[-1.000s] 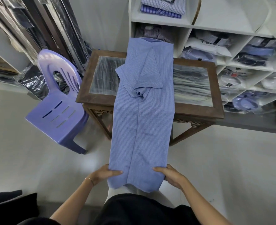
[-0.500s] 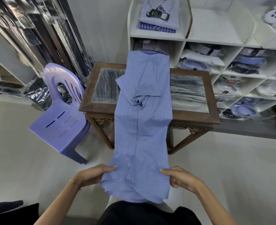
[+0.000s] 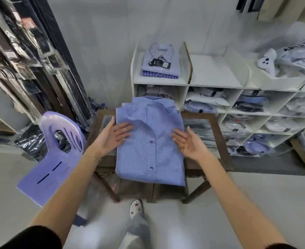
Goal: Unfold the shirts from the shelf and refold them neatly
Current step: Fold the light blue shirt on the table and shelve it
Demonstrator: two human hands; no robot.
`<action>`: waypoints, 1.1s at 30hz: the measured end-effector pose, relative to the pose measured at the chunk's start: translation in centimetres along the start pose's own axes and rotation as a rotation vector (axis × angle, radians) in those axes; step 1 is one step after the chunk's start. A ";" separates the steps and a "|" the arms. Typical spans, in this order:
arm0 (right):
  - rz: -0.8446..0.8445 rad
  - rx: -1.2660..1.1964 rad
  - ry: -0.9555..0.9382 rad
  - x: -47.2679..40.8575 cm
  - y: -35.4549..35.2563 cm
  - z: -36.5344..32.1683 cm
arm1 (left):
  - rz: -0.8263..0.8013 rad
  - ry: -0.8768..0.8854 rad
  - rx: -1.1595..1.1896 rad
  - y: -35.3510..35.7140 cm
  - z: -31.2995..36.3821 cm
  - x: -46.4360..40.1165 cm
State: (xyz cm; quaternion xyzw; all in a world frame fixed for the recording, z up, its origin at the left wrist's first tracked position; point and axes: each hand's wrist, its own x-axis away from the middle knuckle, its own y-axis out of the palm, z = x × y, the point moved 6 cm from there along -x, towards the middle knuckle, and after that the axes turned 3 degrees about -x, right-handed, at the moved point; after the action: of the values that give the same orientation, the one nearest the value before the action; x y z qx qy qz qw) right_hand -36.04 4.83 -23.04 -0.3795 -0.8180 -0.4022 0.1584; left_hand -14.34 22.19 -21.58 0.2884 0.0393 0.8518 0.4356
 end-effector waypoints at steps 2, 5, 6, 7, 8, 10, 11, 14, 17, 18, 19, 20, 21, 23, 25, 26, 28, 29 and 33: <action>0.055 0.026 0.013 -1.4 -1.3 0.7 | 0.145 0.005 -0.217 -1.9 -1.9 -1.5; 0.152 0.170 0.002 -1.8 -4.0 2.0 | 0.359 0.063 -0.426 -4.4 -5.8 -0.7; 0.190 0.227 -0.016 -1.6 -5.0 2.4 | 0.414 0.119 -0.498 -4.9 -6.9 0.2; 0.231 0.274 -0.032 -1.1 -6.0 2.7 | 0.462 0.175 -0.545 -5.4 -7.8 1.2; 0.278 0.319 -0.048 -0.6 -7.0 3.0 | 0.490 0.217 -0.561 -5.7 -8.5 2.2; 0.357 0.436 -0.075 0.8 -8.5 3.7 | 0.473 0.247 -0.543 -5.6 -10.0 4.0; 0.379 0.505 -0.086 1.4 -9.0 4.2 | 0.440 0.243 -0.533 -5.3 -10.5 4.6; 0.406 0.676 -0.121 2.9 -9.4 5.4 | 0.276 0.173 -0.554 -4.1 -12.3 5.2; 0.384 0.732 -0.122 3.5 -9.6 6.5 | 0.130 0.145 -0.593 -3.3 -13.1 5.1; 0.359 0.734 -0.109 3.6 -9.6 7.0 | 0.109 0.146 -0.591 -3.2 -13.1 5.1; 0.337 0.738 -0.097 3.7 -9.6 7.5 | 0.094 0.152 -0.583 -3.1 -13.1 5.1; 0.321 0.754 -0.084 3.7 -9.7 7.9 | 0.083 0.159 -0.580 -3.0 -12.9 5.1; 0.307 0.777 -0.076 3.7 -9.6 8.2 | 0.071 0.165 -0.573 -2.9 -12.7 5.1; 0.288 0.807 -0.083 3.8 -9.4 8.3 | 0.059 0.161 -0.578 -2.7 -12.4 5.1; 0.274 0.798 -0.101 3.9 -9.3 8.2 | 0.039 0.145 -0.615 -2.8 -12.2 5.1; 0.266 0.787 -0.108 3.9 -9.3 8.1 | 0.018 0.135 -0.641 -2.8 -12.3 5.1; 0.243 0.745 -0.122 4.1 -9.2 8.1 | -0.033 0.132 -0.677 -2.7 -12.4 5.3; 0.233 0.722 -0.123 4.2 -9.2 8.1 | -0.042 0.134 -0.688 -2.7 -12.3 5.5; 0.149 0.728 -0.096 4.6 -9.0 8.4 | 0.050 0.134 -0.680 -4.1 -12.8 5.7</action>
State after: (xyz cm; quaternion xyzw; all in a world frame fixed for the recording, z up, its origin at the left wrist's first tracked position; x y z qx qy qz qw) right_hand -45.47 10.17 -30.55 -0.3753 -0.8841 -0.0543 0.2731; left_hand -20.71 31.47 -30.87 0.0712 -0.2254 0.8436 0.4821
